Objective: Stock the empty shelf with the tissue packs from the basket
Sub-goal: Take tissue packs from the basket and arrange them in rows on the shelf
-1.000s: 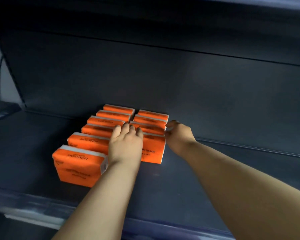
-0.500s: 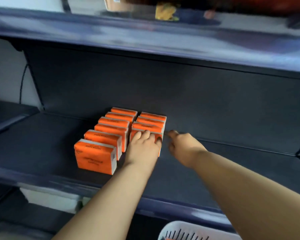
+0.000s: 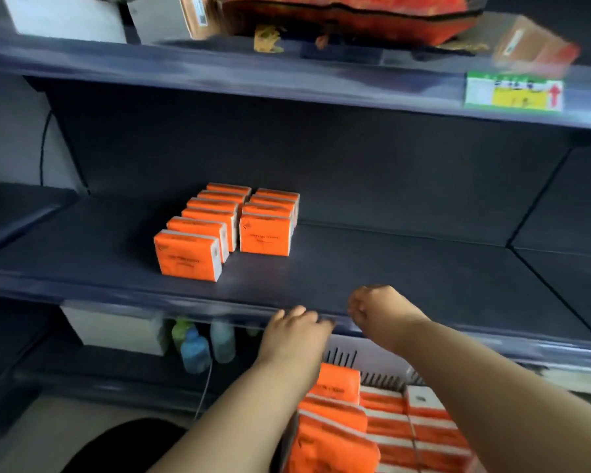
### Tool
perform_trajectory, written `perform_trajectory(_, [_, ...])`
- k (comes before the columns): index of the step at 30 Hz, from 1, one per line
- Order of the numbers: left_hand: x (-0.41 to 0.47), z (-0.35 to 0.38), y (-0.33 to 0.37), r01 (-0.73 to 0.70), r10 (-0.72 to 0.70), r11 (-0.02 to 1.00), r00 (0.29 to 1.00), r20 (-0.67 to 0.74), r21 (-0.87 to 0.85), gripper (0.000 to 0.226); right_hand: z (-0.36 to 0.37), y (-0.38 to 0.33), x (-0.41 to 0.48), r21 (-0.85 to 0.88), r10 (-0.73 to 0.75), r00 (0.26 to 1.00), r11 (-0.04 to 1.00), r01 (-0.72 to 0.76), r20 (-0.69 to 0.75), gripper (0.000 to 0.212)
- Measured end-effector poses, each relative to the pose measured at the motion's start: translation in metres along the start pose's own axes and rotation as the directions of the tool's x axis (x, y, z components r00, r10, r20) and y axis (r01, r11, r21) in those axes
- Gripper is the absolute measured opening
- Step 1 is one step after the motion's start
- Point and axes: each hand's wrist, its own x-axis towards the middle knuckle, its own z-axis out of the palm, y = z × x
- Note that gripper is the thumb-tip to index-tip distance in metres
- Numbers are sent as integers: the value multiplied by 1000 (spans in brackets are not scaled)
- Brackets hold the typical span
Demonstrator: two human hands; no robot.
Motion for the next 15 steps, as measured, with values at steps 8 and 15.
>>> perform_trajectory(8, [-41,10,11,64,-46,997,936,349,-40,37,42,18,-69,106,104,989,988,-116,108,26])
perform_trajectory(15, [-52,14,22,112,-60,991,873,484,-80,28,78,22,-87,235,133,963,953,-189,234,32])
